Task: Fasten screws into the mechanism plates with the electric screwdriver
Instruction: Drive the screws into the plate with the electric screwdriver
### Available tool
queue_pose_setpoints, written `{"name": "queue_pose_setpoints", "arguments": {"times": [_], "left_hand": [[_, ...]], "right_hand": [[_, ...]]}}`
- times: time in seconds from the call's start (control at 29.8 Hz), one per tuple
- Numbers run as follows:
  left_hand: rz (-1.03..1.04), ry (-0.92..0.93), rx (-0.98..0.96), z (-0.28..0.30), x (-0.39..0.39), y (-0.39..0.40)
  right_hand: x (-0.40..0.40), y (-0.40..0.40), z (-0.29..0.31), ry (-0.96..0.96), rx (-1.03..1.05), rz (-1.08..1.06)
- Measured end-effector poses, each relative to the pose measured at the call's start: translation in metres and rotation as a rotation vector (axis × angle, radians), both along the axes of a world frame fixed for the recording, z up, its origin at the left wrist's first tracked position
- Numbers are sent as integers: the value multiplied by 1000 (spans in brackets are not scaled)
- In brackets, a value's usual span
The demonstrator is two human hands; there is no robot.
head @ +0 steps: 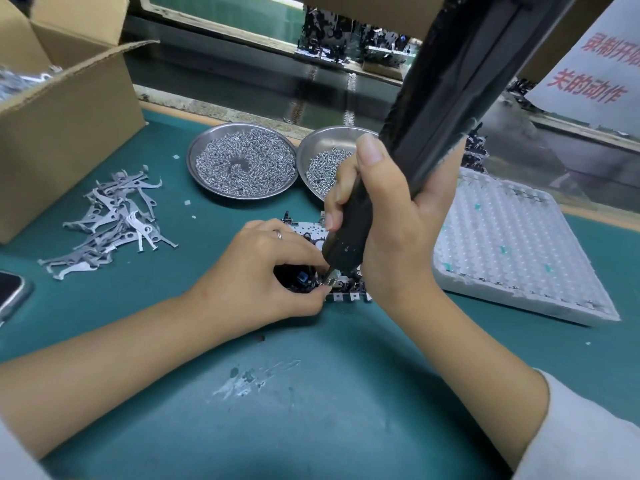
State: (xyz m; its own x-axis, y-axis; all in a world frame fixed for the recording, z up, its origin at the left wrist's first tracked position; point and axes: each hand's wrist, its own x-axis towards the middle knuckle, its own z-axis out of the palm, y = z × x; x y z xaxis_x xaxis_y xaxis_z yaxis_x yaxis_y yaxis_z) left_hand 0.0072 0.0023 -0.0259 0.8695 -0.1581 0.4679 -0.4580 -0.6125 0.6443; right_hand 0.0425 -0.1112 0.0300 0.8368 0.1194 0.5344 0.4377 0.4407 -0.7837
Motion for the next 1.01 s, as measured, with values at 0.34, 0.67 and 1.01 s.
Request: {"name": "queue_pose_setpoints", "arguments": {"times": [0.34,0.67,1.01], "left_hand": [[-4,-50,35,-1,-1,-1],[-14,-16,1,-3,0,2],[14,-7,9,-4,-1,-1]], "right_hand": [[0,-2,-5,19,11,-9],[14,-16,-2,-16,9,-104],[14,-17,-6,55,-22,-86]]}}
